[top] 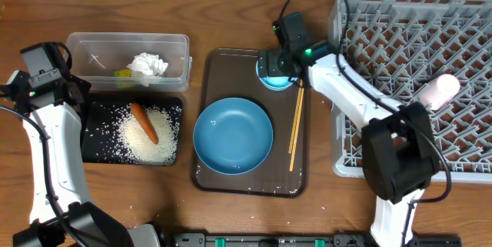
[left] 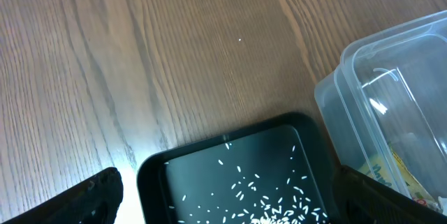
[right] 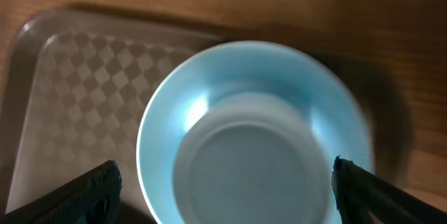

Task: Sort waste into correct bins and load items into the dishwasher rack
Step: 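Move the right gripper to the light blue cup on the bowl, grasp it, then lift the light blue cup and place it in the rack beside the white cup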

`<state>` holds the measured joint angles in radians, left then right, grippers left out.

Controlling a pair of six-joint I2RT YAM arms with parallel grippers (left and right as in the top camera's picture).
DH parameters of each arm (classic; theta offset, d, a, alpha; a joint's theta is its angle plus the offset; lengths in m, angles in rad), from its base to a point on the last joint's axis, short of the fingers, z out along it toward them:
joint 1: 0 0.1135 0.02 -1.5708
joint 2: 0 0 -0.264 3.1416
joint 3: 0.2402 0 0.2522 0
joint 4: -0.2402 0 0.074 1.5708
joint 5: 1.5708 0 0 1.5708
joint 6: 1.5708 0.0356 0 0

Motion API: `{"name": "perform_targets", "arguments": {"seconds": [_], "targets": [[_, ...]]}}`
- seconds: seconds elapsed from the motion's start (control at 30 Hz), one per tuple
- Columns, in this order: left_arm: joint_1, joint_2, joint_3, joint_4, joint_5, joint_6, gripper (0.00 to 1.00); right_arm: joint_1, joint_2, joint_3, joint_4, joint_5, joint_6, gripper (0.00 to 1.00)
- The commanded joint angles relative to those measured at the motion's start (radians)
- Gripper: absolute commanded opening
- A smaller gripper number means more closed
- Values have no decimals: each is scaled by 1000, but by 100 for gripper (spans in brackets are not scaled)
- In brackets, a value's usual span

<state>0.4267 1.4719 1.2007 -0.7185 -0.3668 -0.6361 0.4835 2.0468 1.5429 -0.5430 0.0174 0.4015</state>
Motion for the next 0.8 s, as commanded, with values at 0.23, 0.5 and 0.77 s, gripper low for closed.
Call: {"name": "perform_targets", "arguments": {"seconds": [0.23, 0.5, 0.77], "targets": [[4, -2, 0, -3, -19, -16, 97, 8, 31, 9, 4, 66, 3, 77], [4, -2, 0, -3, -19, -16, 97, 6, 5, 128, -100, 66, 2, 56], [4, -2, 0, -3, -18, -16, 97, -55, -54, 401, -331, 66, 1, 52]]}}
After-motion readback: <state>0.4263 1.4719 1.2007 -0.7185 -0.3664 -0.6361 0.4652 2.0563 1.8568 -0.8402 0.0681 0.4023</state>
